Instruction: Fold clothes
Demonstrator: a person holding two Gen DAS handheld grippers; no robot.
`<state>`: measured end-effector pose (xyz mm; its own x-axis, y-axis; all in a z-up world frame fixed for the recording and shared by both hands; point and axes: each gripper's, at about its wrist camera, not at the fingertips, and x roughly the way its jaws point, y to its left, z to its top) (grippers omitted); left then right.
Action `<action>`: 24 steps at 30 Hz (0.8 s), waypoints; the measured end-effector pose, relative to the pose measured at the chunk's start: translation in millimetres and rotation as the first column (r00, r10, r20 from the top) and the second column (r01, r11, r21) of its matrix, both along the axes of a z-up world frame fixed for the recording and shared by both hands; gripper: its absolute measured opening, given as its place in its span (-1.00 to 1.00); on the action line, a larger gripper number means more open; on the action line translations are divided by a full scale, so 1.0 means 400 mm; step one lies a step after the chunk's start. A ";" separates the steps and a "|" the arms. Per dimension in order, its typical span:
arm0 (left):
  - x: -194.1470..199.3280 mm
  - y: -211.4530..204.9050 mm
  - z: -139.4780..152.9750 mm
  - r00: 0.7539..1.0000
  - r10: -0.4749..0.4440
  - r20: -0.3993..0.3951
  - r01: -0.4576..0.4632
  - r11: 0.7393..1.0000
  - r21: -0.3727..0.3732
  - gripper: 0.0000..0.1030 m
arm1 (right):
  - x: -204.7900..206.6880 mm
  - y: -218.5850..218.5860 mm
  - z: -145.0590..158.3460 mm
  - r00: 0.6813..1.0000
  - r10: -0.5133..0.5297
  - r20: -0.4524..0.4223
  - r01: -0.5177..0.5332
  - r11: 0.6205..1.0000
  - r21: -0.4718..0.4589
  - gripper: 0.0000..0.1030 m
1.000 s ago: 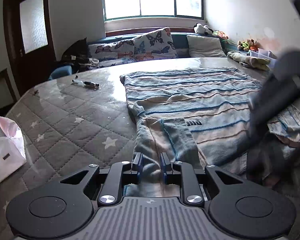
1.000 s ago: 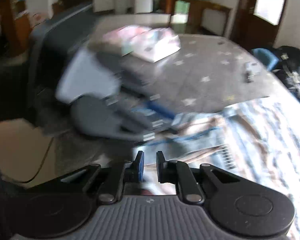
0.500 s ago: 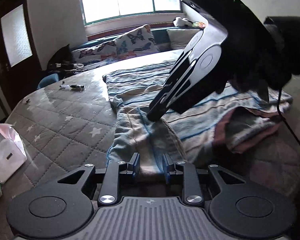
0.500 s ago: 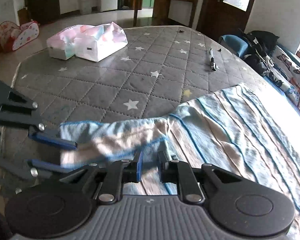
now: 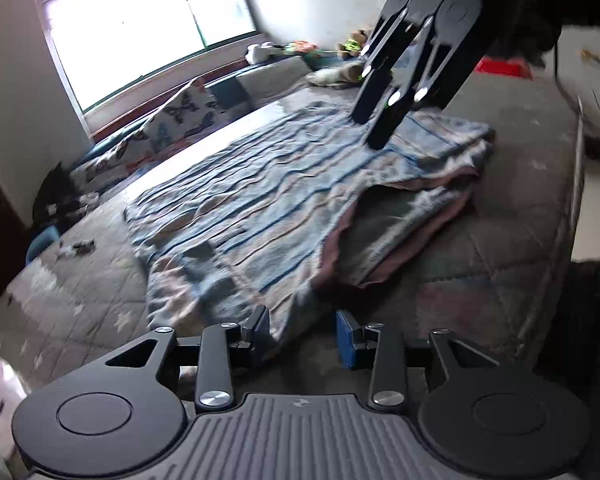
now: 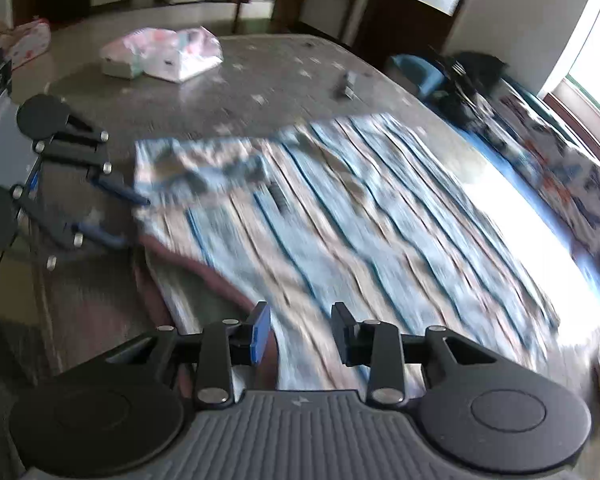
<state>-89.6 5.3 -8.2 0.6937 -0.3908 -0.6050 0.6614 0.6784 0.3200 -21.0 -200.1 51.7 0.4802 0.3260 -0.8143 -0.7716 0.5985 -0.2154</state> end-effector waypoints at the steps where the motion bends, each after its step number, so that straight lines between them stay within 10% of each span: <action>1: -0.003 -0.007 -0.002 1.000 -0.010 0.013 0.010 1.000 0.009 -0.25 | -0.015 -0.022 -0.004 1.000 -0.015 -0.001 0.015 1.000 -0.006 -0.26; 8: 0.013 -0.024 0.017 1.000 0.024 0.009 -0.024 0.999 -0.034 -0.80 | -0.135 -0.119 -0.040 0.998 -0.054 -0.017 0.054 0.998 -0.028 -0.17; 15: 0.075 -0.021 0.081 0.996 0.086 -0.023 -0.088 0.988 -0.125 -0.84 | -0.164 -0.112 -0.124 0.998 -0.023 0.054 0.023 1.000 -0.006 -0.16; 24: 0.058 -0.020 0.060 0.993 0.113 -0.033 -0.116 0.987 -0.108 -0.76 | -0.083 -0.156 -0.079 0.980 -0.197 0.017 0.190 0.963 0.192 -0.84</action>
<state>-66.5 -2.6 15.9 0.7222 -0.3742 -0.5818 0.5842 0.7802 0.2234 -54.0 -262.6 20.2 0.5769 0.3697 -0.7284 -0.6307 0.7682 -0.1097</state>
